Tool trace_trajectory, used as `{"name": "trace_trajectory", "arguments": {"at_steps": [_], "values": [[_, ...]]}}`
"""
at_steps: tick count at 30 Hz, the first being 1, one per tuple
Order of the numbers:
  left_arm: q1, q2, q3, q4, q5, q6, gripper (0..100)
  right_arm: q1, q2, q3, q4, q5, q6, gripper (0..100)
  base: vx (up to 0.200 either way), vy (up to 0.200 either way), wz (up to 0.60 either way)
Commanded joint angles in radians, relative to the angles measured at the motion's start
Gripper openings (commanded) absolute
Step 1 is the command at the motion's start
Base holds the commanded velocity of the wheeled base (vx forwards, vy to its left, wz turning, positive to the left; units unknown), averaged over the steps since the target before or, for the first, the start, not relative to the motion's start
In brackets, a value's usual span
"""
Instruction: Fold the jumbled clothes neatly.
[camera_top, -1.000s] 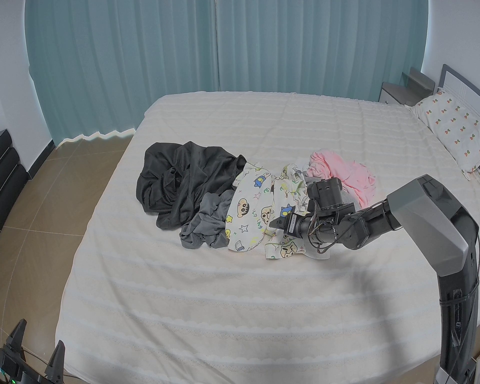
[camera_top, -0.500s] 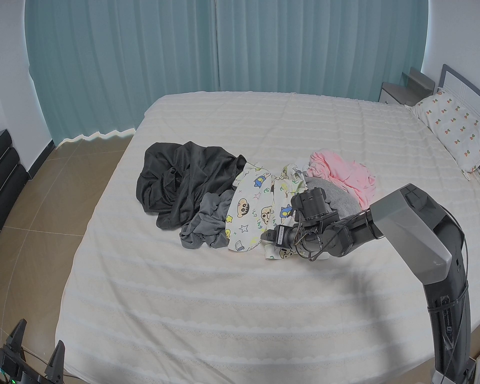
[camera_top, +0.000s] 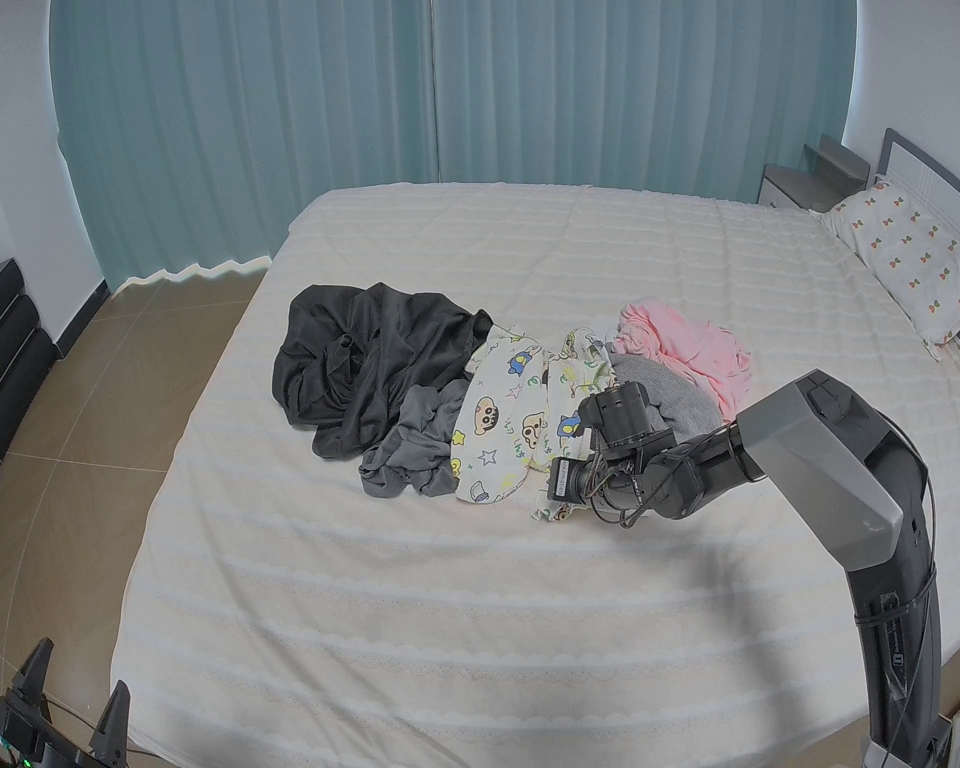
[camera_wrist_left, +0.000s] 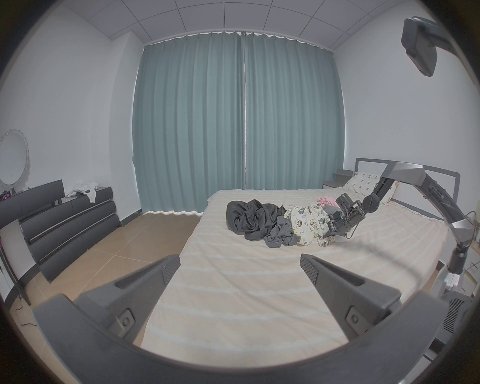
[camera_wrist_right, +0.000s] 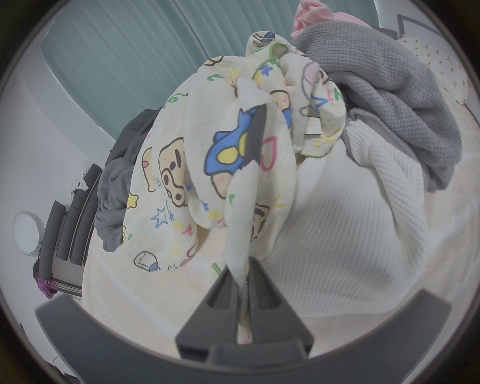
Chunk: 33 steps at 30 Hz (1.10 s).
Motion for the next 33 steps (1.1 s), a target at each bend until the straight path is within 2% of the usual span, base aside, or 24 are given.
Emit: {"name": "trace_trajectory", "arguments": {"at_steps": [1, 8, 15, 18, 19, 27, 33], "values": [[0.000, -0.015, 0.018, 0.000, 0.000, 0.000, 100, 0.001, -0.088, 0.116, 0.000, 0.003, -0.003, 0, 0.000, 0.000, 0.00], [0.000, -0.015, 0.018, 0.000, 0.000, 0.000, 100, -0.012, -0.254, 0.358, -0.012, 0.047, -0.003, 0, 0.000, 0.000, 0.00], [0.000, -0.015, 0.018, 0.000, 0.000, 0.000, 100, -0.052, -0.367, 0.461, -0.060, 0.127, -0.003, 0, 0.000, 0.000, 0.00], [0.000, -0.015, 0.018, 0.000, 0.000, 0.000, 100, -0.048, -0.375, 0.515, -0.064, 0.137, -0.009, 0, 0.000, 0.000, 0.00], [0.000, -0.015, 0.018, 0.000, 0.000, 0.000, 100, -0.047, -0.375, 0.521, -0.067, 0.137, -0.009, 100, 0.000, 0.000, 0.00], [0.000, -0.015, 0.018, 0.000, 0.000, 0.000, 100, -0.044, -0.334, 0.525, -0.159, 0.184, 0.001, 100, 0.000, 0.000, 0.00], [0.000, -0.015, 0.018, 0.000, 0.000, 0.000, 100, -0.022, -0.237, 0.462, -0.159, 0.157, -0.009, 100, 0.000, 0.000, 0.00]]}}
